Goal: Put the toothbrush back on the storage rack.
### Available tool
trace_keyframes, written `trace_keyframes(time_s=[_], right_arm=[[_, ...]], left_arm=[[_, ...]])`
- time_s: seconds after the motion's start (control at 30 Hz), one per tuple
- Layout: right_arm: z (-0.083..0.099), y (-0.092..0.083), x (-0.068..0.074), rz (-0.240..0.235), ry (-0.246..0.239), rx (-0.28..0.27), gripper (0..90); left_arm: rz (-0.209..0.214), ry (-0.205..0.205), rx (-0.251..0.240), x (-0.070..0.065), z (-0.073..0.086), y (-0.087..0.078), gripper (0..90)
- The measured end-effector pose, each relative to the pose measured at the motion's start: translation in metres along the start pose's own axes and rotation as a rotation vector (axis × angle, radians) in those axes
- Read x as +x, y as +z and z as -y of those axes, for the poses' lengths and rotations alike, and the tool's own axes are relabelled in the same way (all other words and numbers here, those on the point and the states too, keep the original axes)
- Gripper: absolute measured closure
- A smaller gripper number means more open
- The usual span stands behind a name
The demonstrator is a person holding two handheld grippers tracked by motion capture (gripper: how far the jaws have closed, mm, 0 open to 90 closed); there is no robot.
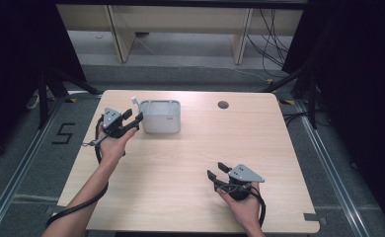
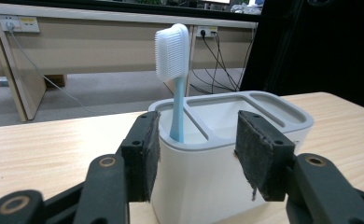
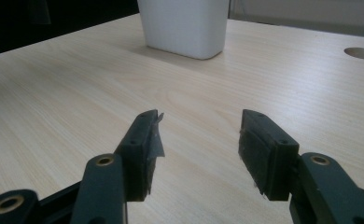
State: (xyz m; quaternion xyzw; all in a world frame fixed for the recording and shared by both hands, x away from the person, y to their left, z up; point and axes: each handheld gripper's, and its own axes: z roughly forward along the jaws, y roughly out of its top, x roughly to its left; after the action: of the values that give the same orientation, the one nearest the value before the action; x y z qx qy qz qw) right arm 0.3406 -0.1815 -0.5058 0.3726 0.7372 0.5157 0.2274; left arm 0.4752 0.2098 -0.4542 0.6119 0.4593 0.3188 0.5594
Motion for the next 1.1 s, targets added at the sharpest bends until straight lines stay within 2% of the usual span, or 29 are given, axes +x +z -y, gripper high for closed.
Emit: trace_keyframes(time_s=[0.23,0.3,0.33,0.37,0.4,0.43,0.5,0.63,0.7,0.8,0.83,1.1], right_arm=[[0.0,0.0,0.0,-0.002,0.001,-0.001,48.3],[0.0,0.001,0.002,-0.016,0.021,0.005,48.2],[0.0,0.0,0.0,-0.007,0.001,0.002,48.2],[0.0,0.0,0.0,-0.009,0.0,0.003,48.2],[0.001,0.001,0.0,-0.013,0.006,-0.005,48.2],[0.001,0.001,0.002,-0.021,0.036,0.001,48.2],[0.001,0.001,0.001,-0.013,0.013,0.002,48.2],[0.001,0.001,0.001,-0.015,0.015,0.009,48.1],[0.001,0.0,0.0,-0.009,0.0,0.004,48.1],[0.0,0.0,0.001,-0.007,0.004,0.005,48.1],[0.001,0.0,0.002,-0.016,0.02,0.01,48.1],[0.001,0.001,0.002,-0.02,0.018,0.005,48.0]], left_arm=[[-0.002,-0.022,-0.003,-0.001,0.002,-0.016,48.0],[-0.001,-0.028,-0.006,-0.002,0.003,-0.021,47.9],[0.0,-0.026,-0.008,-0.002,0.003,-0.023,47.8],[0.003,-0.025,-0.008,-0.002,0.004,-0.026,47.8],[0.006,-0.027,-0.009,-0.003,0.005,-0.028,47.8],[0.008,-0.027,-0.01,-0.004,0.005,-0.031,47.8],[0.009,-0.025,-0.01,-0.005,0.007,-0.037,47.6],[0.014,-0.023,-0.006,-0.007,0.009,-0.045,47.4],[0.017,-0.014,-0.003,-0.009,0.012,-0.051,47.3],[0.022,-0.007,0.003,-0.012,0.019,-0.058,47.2],[0.022,-0.006,0.005,-0.013,0.021,-0.06,47.2],[0.035,0.023,0.019,-0.021,0.043,-0.078,47.0]])
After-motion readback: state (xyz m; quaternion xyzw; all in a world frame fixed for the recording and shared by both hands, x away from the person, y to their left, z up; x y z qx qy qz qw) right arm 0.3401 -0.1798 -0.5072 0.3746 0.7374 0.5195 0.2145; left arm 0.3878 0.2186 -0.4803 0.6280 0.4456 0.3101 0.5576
